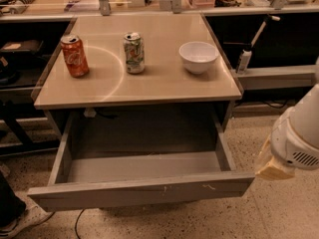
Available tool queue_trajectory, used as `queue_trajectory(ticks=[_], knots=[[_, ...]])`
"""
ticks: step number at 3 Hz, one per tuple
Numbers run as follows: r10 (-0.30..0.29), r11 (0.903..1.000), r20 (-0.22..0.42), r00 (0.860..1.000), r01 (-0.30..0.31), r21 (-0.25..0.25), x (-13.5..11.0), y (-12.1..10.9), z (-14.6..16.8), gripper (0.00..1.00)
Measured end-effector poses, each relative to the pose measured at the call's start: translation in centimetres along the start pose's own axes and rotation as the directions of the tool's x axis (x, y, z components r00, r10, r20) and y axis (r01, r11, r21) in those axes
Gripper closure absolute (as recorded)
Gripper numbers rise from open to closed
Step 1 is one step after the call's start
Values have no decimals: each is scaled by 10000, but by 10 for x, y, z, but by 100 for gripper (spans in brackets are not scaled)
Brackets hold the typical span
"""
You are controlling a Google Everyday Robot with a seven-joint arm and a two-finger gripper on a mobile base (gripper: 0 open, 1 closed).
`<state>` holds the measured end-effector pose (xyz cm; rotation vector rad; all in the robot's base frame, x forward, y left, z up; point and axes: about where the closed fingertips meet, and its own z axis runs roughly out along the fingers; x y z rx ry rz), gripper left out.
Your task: Close top drawer
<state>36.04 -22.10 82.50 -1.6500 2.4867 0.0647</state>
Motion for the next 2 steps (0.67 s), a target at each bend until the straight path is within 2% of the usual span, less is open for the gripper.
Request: queue_trajectory(ticks=[1,2], knots=[[334,9964,-31,9994,-335,-775,3,14,50,100],[567,9875,-78,9984,-572,-1470,6,27,97,100]])
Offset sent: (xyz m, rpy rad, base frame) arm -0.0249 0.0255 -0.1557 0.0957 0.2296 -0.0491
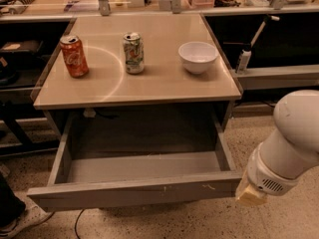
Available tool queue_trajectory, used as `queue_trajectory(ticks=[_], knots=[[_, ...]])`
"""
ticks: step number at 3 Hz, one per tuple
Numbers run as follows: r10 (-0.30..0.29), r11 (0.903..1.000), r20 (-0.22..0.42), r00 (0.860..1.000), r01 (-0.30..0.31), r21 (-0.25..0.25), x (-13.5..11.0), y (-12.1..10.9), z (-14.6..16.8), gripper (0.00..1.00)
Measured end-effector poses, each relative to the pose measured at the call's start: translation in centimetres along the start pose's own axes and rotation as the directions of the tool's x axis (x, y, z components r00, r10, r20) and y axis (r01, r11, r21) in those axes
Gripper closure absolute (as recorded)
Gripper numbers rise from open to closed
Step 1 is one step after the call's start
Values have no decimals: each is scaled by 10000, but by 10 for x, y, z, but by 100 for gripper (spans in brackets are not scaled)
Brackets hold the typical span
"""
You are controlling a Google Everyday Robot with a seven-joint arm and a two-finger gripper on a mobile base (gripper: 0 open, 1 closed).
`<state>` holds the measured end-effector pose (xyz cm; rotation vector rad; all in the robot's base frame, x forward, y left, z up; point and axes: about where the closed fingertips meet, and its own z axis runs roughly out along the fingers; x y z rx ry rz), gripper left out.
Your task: Close top drawer
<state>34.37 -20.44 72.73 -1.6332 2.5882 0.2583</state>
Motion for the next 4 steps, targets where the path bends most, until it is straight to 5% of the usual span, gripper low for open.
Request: queue_trajectory(ticks=[1,4], knots=[[381,9967,-41,9993,-383,-721,5,4,40,100],[584,9922,409,9975,-535,-1123,-12,7,68,100]])
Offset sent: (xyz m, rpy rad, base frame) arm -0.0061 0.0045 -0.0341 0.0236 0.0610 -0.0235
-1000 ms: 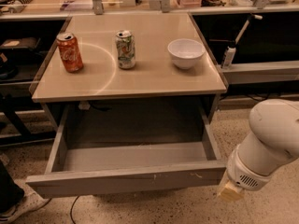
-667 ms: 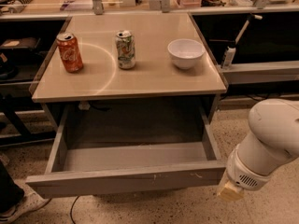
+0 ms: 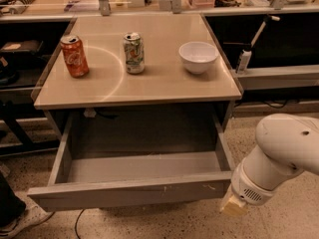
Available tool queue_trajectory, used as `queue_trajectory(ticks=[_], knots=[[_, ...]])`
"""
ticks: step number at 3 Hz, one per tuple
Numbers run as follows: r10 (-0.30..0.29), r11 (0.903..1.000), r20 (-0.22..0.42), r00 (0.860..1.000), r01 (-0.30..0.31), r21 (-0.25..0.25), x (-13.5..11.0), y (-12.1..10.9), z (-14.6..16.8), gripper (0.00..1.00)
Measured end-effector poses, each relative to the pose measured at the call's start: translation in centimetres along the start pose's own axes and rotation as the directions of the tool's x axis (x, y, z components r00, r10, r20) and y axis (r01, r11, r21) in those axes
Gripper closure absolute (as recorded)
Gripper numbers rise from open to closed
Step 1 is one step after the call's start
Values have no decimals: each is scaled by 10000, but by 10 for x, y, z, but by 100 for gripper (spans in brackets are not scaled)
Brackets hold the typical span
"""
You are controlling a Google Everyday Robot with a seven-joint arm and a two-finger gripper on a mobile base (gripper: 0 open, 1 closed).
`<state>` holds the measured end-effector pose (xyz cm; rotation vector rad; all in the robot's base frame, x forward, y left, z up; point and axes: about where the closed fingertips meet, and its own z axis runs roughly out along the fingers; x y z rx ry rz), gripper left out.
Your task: Close top drawer
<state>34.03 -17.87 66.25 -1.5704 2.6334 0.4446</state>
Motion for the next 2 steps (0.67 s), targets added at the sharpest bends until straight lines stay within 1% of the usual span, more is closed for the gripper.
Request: queue_trajectory(ticks=[1,2], knots=[[-32,9998,125,9999,34,-211,-8,-9,13,100],[-38,9984,92,10000,44,-558,-14,-24,34,100]])
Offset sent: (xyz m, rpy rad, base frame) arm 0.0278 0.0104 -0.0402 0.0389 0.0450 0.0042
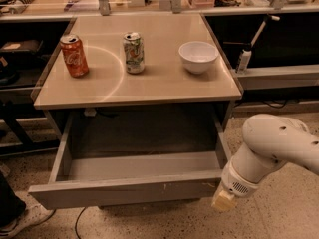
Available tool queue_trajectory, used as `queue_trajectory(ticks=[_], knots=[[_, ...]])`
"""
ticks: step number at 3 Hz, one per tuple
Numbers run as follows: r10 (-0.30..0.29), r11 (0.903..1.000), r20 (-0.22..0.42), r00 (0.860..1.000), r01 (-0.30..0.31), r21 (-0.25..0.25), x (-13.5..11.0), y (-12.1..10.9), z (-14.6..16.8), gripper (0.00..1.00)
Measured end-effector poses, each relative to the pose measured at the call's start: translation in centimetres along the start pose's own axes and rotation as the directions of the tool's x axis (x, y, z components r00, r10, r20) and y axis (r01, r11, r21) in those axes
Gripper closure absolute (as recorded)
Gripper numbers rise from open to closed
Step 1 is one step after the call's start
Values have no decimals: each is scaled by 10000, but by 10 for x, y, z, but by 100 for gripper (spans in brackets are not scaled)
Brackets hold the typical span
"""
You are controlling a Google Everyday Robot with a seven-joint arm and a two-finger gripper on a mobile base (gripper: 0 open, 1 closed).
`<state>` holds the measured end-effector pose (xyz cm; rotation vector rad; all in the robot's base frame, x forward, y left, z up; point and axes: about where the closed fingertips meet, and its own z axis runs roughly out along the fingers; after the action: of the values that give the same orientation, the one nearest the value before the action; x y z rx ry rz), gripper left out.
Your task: Close top drawer
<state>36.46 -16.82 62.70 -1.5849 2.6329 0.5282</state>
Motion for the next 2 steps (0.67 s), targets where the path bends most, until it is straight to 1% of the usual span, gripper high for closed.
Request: queue_trajectory(ticks=[1,2], knots=[[-30,10000,-12,10000,30,-15,-1,-1,0,100],[-287,9995,-51,9996,287,121,-9,-3,-7,100]])
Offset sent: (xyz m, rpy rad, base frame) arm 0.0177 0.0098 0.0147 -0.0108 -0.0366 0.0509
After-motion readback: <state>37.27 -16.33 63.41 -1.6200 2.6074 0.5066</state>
